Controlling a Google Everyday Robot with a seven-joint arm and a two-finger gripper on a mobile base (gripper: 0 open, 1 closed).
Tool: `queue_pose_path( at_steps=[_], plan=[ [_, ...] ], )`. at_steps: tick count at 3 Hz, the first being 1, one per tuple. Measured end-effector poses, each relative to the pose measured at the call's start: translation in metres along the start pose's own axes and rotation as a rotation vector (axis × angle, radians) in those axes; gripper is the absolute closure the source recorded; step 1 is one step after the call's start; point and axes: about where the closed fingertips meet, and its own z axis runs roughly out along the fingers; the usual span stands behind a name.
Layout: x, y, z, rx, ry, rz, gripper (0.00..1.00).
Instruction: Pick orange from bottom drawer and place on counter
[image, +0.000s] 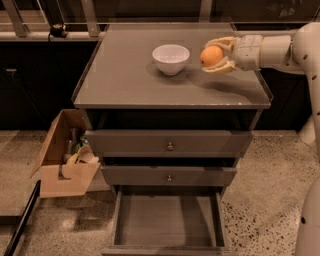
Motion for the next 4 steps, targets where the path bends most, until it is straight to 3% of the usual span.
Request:
queue_pose_path(
  at_steps=[3,4],
  plan=[
    [0.0000,0.0000,0.0001,0.000,0.000,0.000,0.28],
    [-0.0001,0.0001,0.0003,0.000,0.000,0.000,0.00]
  ],
)
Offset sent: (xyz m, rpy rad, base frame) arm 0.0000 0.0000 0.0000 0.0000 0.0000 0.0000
